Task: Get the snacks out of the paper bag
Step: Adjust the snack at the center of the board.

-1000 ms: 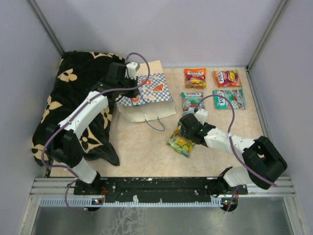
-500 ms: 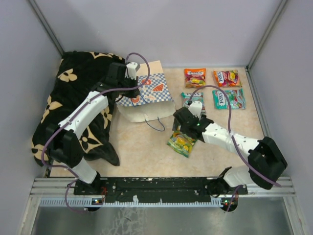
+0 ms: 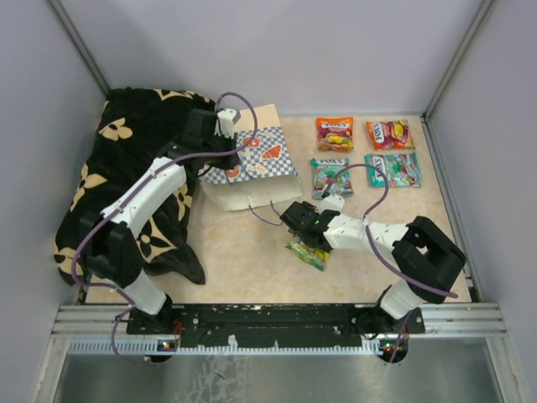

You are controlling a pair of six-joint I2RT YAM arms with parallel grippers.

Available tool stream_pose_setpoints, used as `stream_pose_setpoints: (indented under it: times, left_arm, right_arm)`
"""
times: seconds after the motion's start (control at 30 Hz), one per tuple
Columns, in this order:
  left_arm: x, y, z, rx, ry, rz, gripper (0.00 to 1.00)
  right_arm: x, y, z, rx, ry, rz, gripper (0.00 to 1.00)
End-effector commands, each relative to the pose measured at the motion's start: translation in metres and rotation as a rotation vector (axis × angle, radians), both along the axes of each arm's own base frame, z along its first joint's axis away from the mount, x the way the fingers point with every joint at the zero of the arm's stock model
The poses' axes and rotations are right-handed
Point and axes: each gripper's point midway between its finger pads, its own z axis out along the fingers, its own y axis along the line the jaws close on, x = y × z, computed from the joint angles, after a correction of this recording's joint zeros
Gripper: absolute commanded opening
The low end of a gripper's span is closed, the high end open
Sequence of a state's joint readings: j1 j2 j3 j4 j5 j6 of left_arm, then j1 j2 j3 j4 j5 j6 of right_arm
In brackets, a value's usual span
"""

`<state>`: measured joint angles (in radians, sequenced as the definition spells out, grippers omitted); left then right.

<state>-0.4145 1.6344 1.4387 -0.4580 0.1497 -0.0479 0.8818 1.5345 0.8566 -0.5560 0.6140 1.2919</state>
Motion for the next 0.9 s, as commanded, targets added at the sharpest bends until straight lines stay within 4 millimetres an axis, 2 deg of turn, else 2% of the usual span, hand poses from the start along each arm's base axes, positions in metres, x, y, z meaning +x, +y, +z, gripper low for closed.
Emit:
stream_pose_setpoints:
  times: [0.0,0.17,0.23,0.33,0.4,0.5,0.6,0.7,0.8,0.87]
  left_arm:
    - [0.003,0.000,0.004,-0.003,-0.027,-0.007,0.00]
    - [0.002,0.002,0.004,0.005,-0.028,0.000,0.00]
    - [0.002,0.001,0.006,-0.001,-0.030,-0.001,0.00]
    - [0.002,-0.002,0.006,-0.016,-0.023,-0.006,0.00]
    - [0.002,-0.004,0.005,-0.028,-0.018,-0.007,0.00]
    - [0.002,-0.006,0.004,-0.039,-0.010,-0.011,0.00]
    - [0.002,-0.004,0.006,-0.034,-0.018,-0.002,0.00]
    - [0.004,-0.002,0.012,-0.033,-0.031,0.008,0.00]
    - [0.005,-0.003,0.020,-0.032,-0.043,0.008,0.00]
    - [0.007,-0.003,0.025,-0.033,-0.051,0.009,0.00]
  right_arm:
    - [-0.008,-0.012,-0.011,-0.039,0.003,0.025,0.83]
    - [0.000,-0.010,0.001,-0.098,-0.038,0.420,0.86]
    - [0.000,-0.025,0.000,-0.094,-0.002,0.491,0.87]
    - [0.005,-0.051,0.004,-0.108,0.043,0.511,0.87]
    - [0.009,-0.069,0.008,-0.177,0.066,0.478,0.87]
    - [0.015,-0.078,0.013,-0.245,0.087,0.452,0.87]
    - [0.017,-0.065,0.013,-0.202,0.064,0.512,0.87]
    - [0.019,-0.041,0.024,-0.116,0.003,0.628,0.93]
    - [0.026,-0.032,0.050,-0.110,-0.054,0.689,0.99]
    - [0.034,-0.030,0.086,-0.120,-0.139,0.671,0.99]
